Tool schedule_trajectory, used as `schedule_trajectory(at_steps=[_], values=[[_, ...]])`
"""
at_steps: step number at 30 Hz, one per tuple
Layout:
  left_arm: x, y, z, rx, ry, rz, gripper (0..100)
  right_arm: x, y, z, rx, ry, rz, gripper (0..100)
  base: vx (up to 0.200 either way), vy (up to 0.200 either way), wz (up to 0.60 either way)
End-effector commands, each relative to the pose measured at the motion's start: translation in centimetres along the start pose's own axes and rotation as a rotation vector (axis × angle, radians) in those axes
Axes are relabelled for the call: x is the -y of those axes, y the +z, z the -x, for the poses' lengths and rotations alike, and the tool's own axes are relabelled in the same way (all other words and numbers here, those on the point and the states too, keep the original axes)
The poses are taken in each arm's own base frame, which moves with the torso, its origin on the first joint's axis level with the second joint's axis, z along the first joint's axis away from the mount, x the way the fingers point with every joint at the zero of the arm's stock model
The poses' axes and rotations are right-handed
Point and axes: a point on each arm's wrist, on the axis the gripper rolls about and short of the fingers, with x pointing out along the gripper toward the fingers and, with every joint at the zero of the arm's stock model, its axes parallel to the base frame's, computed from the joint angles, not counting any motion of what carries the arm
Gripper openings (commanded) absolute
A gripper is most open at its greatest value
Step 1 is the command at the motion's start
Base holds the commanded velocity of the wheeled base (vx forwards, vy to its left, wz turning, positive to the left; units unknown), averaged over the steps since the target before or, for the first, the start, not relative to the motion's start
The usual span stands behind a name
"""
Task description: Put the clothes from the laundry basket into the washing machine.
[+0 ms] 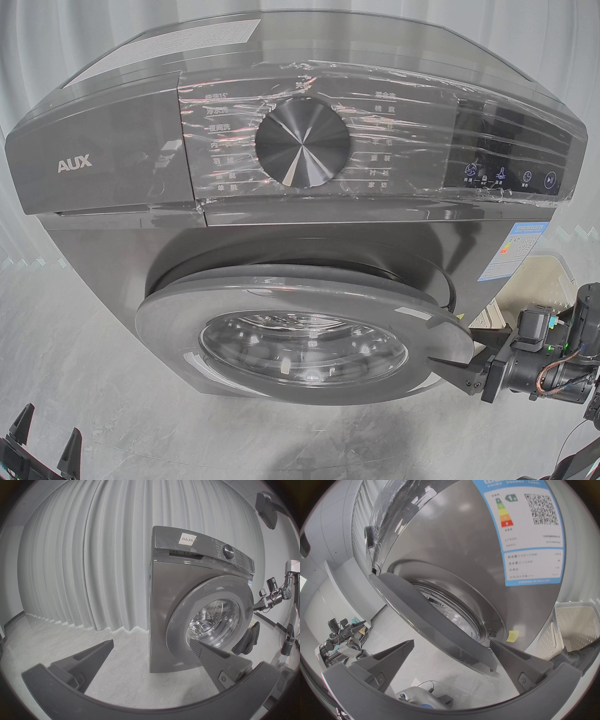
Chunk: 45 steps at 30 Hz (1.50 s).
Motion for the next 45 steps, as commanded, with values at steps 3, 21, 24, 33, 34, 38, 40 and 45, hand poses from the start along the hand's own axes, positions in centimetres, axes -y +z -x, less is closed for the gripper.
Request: schedule_trajectory(at_steps=[3, 21, 24, 33, 34, 38, 40, 45], values=[[0.0, -0.5, 0.0, 0.002, 0.000, 0.001, 100, -0.1, 0.9, 0.2, 0.043, 0.004, 0.007, 100, -0.133, 0.000, 0.00], [0.0, -0.5, 0.0, 0.002, 0.000, -0.001, 100, 0.0, 0.1, 0.9, 0.023, 0.007, 0.004, 100, 0.000, 0.000, 0.00], [0.0, -0.5, 0.0, 0.002, 0.000, -0.001, 100, 0.0, 0.1, 0.4, 0.012, 0.006, 0.002, 100, -0.067, 0.000, 0.00], [0.0, -0.5, 0.0, 0.002, 0.000, -0.001, 100, 0.1, -0.8, -0.6, -0.046, 0.007, -0.001, 100, -0.111, 0.000, 0.00], [0.0, -0.5, 0.0, 0.002, 0.001, -0.001, 100, 0.1, -1.0, -0.3, -0.045, 0.012, 0.001, 100, 0.000, 0.000, 0.00], [0.0, -0.5, 0.0, 0.000, 0.000, -0.001, 100, -0.1, -0.8, 0.6, -0.027, 0.031, 0.002, 100, 0.000, 0.000, 0.00], [0.0, -0.5, 0.0, 0.002, 0.000, -0.001, 100, 0.1, -0.6, 0.6, -0.016, 0.024, 0.002, 100, 0.000, 0.000, 0.00], [0.0, -0.5, 0.0, 0.002, -0.002, 0.001, 100, 0.3, -0.7, -0.4, -0.039, 0.015, 0.000, 100, -0.040, 0.000, 0.00]])
